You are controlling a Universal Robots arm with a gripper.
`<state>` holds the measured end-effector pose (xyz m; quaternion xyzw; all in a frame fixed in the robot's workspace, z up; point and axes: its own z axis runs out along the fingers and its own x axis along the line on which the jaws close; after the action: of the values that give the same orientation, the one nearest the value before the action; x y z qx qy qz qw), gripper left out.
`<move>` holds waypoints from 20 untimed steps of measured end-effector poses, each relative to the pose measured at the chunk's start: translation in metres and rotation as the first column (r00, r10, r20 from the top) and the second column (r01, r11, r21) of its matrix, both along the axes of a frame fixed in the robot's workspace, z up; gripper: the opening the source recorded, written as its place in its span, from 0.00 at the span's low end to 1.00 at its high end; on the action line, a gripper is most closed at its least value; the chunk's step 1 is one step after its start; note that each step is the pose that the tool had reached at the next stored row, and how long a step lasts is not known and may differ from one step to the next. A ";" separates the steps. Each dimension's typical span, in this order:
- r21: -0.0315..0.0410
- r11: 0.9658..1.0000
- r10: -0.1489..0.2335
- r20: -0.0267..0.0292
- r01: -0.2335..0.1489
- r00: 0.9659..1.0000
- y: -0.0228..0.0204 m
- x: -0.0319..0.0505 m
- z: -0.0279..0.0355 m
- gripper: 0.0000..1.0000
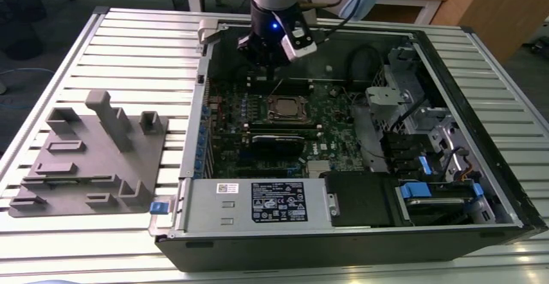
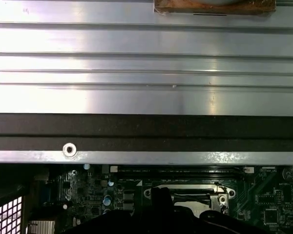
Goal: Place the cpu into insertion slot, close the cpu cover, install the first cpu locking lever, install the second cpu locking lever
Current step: 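Install the first cpu locking lever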
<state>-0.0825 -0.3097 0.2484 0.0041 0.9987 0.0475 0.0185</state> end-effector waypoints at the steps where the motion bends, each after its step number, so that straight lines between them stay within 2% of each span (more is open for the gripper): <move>1: 0.000 1.000 0.000 0.001 0.000 1.000 -0.0001 0.0000 -0.0010 0.11; 5: 0.000 1.000 0.000 0.002 0.000 1.000 -0.0001 0.0016 -0.0058 0.11; 10: -0.001 1.000 0.000 0.003 0.000 1.000 0.0005 0.0100 -0.0082 0.11; 16: -0.003 1.000 0.000 0.003 0.000 1.000 0.0061 0.0151 -0.0095 0.11; 20: -0.007 1.000 0.000 0.002 0.000 1.000 0.0061 0.0220 -0.0111 0.11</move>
<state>-0.0605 -0.3036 0.2372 0.0040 0.9988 0.0439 0.0197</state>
